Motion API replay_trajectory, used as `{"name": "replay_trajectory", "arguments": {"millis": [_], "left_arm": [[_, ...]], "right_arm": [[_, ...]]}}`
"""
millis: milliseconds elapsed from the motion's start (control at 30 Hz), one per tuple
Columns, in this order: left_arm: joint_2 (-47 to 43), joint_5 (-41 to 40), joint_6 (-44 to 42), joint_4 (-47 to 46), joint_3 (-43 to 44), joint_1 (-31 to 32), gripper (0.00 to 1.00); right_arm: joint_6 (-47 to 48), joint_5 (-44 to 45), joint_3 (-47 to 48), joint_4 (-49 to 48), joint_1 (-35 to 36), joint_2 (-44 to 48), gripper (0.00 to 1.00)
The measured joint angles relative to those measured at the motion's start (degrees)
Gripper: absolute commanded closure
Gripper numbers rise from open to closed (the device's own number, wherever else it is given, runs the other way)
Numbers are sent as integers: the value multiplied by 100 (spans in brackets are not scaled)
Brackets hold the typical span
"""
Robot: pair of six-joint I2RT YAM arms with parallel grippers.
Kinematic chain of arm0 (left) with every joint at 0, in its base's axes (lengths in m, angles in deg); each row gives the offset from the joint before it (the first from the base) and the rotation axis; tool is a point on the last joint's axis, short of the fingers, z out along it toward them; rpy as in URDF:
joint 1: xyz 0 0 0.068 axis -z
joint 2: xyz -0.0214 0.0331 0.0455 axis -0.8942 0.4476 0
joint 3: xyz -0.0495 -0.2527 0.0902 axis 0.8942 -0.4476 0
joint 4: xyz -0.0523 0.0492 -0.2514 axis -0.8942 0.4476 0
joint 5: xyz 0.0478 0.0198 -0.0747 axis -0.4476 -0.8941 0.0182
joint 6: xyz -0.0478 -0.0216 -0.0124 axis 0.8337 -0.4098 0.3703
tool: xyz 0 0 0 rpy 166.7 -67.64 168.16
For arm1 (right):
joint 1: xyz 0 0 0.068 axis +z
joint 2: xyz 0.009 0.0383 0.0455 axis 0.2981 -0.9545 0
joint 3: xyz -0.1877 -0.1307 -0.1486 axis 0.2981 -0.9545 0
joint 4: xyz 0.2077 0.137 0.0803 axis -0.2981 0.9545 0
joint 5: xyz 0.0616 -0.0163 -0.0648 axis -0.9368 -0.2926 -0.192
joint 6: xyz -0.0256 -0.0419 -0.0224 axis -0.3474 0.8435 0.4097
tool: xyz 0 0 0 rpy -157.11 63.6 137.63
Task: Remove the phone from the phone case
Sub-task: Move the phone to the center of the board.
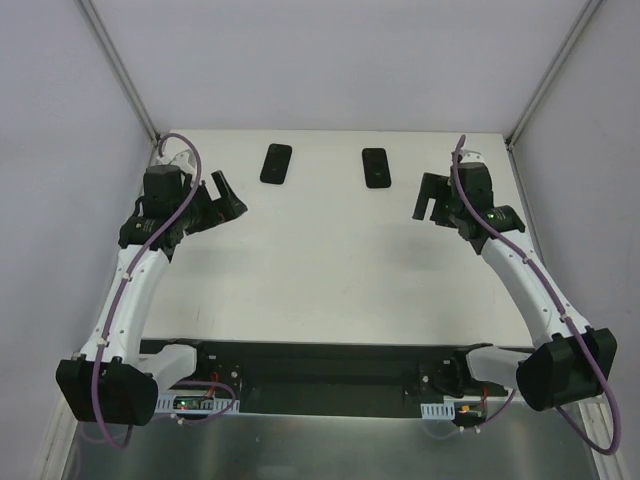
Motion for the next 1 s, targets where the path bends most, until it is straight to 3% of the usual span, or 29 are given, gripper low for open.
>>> {"name": "replay_trajectory", "arguments": {"millis": [267, 433, 733, 1000], "left_arm": [[-68, -531, 358, -44, -4, 0, 1], [-61, -560, 680, -177, -243, 2, 1], [-380, -1711, 706, -249, -450, 678, 1], [-251, -1661, 737, -286, -446, 715, 1]], "right_arm": [[87, 422, 52, 140, 9, 37, 4], [92, 686, 573, 411, 9, -256, 4], [103, 37, 2721, 951, 22, -2291, 4], [98, -363, 4113, 1349, 42, -4092, 4]]}}
